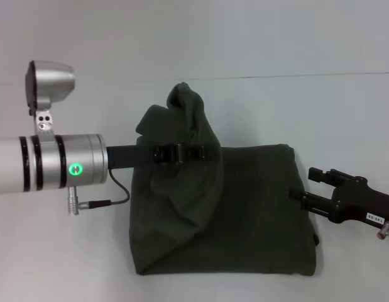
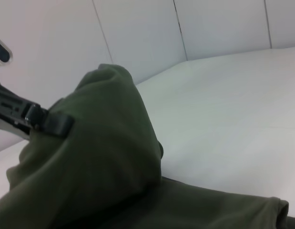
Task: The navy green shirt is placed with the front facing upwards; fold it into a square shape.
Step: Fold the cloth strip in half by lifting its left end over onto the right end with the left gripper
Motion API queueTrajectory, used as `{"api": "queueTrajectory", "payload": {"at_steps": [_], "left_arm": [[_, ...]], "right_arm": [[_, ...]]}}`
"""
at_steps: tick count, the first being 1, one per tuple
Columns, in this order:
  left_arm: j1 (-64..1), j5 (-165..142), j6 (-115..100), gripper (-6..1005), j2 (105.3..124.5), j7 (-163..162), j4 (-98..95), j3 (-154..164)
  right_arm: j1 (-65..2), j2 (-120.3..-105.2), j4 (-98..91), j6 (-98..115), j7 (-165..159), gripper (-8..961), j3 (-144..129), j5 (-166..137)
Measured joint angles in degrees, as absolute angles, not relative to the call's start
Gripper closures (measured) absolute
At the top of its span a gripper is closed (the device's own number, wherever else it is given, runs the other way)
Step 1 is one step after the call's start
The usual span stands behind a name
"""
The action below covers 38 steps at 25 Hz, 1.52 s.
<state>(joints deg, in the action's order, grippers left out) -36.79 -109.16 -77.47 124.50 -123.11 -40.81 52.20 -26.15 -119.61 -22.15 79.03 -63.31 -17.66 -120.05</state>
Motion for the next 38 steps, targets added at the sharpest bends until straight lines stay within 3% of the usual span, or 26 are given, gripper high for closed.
{"api": "queueTrajectory", "payload": {"at_steps": [33, 38], "left_arm": [[-40.5, -95.6, -71.7, 727, 124.63, -119.4, -28.1, 61.5], [-40.5, -92.4, -74.6, 495, 124.63, -119.3, -27.9, 61.5]], "right_arm": [[-27.0, -119.61, -22.8, 77.1, -62.9, 249, -18.1, -120.0], [-26.3, -119.50, -24.5, 77.4, -63.5, 249, -17.7, -120.0]]}}
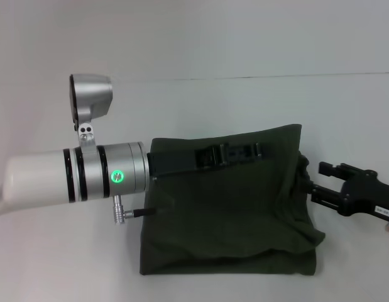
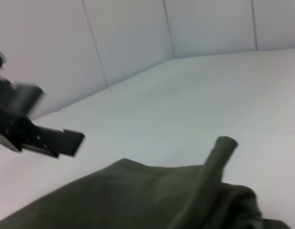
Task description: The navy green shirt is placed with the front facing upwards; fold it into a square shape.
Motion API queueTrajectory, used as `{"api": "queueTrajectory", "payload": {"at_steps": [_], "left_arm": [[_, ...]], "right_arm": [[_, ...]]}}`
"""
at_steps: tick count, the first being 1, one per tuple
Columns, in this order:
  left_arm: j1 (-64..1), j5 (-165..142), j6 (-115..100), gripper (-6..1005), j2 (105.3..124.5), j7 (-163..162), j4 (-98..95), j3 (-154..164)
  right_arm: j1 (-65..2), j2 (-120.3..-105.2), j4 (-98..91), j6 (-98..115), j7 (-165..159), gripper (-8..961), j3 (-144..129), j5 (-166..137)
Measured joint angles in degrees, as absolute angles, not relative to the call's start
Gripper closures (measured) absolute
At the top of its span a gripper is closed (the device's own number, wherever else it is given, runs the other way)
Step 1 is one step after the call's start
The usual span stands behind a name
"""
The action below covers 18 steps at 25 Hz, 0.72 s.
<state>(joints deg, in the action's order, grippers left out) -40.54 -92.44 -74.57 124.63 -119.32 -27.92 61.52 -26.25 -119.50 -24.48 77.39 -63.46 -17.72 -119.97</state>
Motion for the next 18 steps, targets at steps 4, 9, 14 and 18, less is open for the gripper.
{"api": "queueTrajectory", "payload": {"at_steps": [4, 9, 14, 18], "left_arm": [[-40.3, -91.3, -75.6, 309, 124.56, -119.1, -28.3, 61.3], [-39.5, -91.2, -76.3, 156, 124.19, -117.3, -28.7, 60.3], [-39.0, -91.2, -77.3, 48, 124.04, -112.7, -29.2, 60.1], [-38.2, -91.4, -77.6, 40, 123.95, -110.7, -29.8, 58.4]], "right_arm": [[-25.0, -119.38, -27.0, 78.4, -64.3, 248, -16.9, -120.0], [-23.7, -119.34, -30.6, 84.3, -64.6, 248, -12.8, -120.0], [-25.8, -119.75, -32.1, 88.8, -65.0, 248, -15.0, -120.3], [-30.1, -120.11, -29.6, 87.3, -65.0, 248, -19.9, -120.2]]}}
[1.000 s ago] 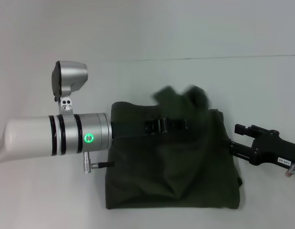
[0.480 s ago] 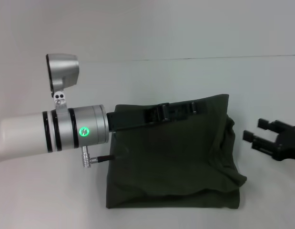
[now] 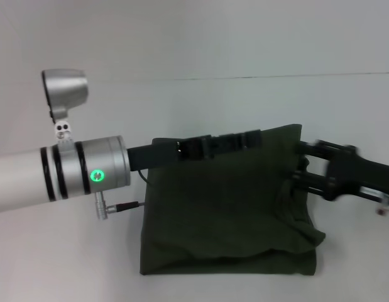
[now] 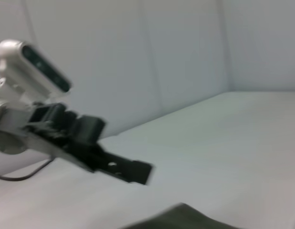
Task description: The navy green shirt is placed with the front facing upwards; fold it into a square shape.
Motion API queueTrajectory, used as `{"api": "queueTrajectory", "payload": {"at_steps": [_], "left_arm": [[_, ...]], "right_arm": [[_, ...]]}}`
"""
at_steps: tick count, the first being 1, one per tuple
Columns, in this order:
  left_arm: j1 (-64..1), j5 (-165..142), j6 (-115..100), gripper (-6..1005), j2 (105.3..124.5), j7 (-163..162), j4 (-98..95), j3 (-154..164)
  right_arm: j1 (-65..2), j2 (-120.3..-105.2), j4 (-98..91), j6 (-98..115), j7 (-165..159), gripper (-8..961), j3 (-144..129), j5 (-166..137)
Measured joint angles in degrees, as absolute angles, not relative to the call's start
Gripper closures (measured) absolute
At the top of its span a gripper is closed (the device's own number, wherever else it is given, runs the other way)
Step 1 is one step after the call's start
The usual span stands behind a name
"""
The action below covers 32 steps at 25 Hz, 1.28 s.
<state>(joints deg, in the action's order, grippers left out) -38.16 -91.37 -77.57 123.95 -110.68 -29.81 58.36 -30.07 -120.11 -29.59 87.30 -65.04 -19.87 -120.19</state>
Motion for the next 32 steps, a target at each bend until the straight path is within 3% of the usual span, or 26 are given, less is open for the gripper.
{"api": "queueTrajectory", "payload": {"at_steps": [8, 23, 32], "left_arm": [[-35.2, -91.6, -80.0, 39, 123.97, -109.4, -31.9, 53.0], [-33.9, -91.2, -80.5, 41, 124.01, -108.7, -33.0, 51.2], [-34.2, -91.2, -79.9, 43, 124.01, -108.5, -32.7, 51.3]], "right_arm": [[-37.6, -120.15, -23.8, 75.8, -65.2, 249, -24.5, -120.2], [-31.7, -119.84, -22.4, 63.9, -65.8, 248, -27.6, -120.3], [-30.0, -119.62, -24.7, 68.2, -65.4, 248, -24.6, -119.9]]}}
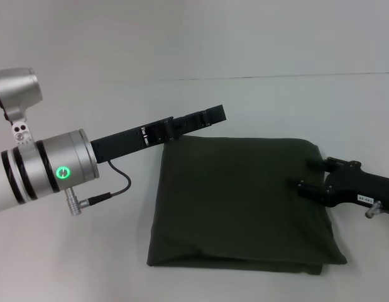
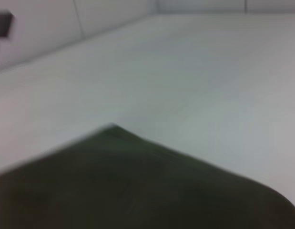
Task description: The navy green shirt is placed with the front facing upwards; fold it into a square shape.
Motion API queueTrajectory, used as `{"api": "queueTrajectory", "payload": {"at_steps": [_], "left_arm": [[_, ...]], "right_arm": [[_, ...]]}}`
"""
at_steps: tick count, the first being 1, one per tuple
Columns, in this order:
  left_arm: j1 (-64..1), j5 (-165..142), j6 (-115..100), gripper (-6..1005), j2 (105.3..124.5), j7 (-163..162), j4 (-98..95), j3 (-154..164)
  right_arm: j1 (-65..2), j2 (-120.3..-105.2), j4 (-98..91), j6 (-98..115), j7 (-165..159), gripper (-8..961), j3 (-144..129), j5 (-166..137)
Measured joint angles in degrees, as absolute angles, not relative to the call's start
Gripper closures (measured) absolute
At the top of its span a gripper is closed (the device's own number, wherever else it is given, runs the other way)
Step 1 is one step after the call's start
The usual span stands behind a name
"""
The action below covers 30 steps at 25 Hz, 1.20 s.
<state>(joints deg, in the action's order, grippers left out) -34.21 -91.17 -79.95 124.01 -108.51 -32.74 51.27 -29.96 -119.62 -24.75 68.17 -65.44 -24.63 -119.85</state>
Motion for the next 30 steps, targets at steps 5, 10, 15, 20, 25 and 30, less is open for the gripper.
{"api": "queueTrajectory", "payload": {"at_steps": [5, 10, 15, 20, 25, 30], "left_arm": [[-34.0, -91.2, -79.9, 47, 124.01, -108.5, -32.8, 51.2], [-33.9, -91.2, -79.8, 47, 124.08, -108.2, -32.8, 51.2], [-34.0, -91.2, -79.7, 47, 124.10, -107.9, -32.7, 51.2], [-34.1, -91.2, -79.8, 48, 124.13, -107.9, -32.7, 51.2], [-34.2, -91.2, -80.2, 48, 124.26, -107.9, -32.7, 51.2], [-34.2, -91.2, -80.3, 48, 124.29, -107.9, -32.7, 51.5]], "right_arm": [[-28.4, -119.76, -29.2, 80.5, -65.4, 248, -24.5, -119.8], [-27.3, -119.74, -31.0, 86.5, -65.2, 248, -26.8, -121.2], [-26.0, -119.87, -30.7, 85.0, -65.2, 248, -31.8, -122.8], [-24.0, -119.95, -30.5, 82.9, -65.0, 248, -33.5, -122.8], [-21.4, -119.87, -30.4, 82.4, -63.9, 249, -32.8, -122.4], [-19.4, -119.90, -29.8, 81.8, -63.0, 249, -30.8, -122.1]]}}
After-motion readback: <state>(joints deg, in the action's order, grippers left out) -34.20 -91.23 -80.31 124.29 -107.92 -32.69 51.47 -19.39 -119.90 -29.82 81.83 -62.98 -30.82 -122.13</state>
